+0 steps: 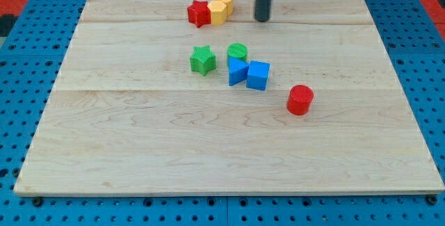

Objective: Make a group of yellow and red blocks

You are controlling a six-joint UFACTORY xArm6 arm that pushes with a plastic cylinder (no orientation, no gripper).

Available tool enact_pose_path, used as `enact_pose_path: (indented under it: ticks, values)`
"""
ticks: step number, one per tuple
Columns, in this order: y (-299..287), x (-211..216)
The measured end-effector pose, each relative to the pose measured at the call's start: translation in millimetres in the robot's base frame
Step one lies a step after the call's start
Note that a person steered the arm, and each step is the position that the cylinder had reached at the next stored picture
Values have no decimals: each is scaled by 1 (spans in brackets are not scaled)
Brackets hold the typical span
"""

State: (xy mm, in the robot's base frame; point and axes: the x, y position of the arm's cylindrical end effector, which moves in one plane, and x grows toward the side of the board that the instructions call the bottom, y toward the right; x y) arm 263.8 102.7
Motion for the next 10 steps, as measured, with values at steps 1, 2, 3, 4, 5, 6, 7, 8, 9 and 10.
enact_pose_path:
  ticks: [1,2,3,4,5,6,7,8,9,10]
  values:
    - [56,10]
    - [76,61]
    - [76,127]
    - [76,195]
    - [71,247]
    - [37,245]
    - [31,212]
    - [29,183]
    - [27,156]
    - [23,127]
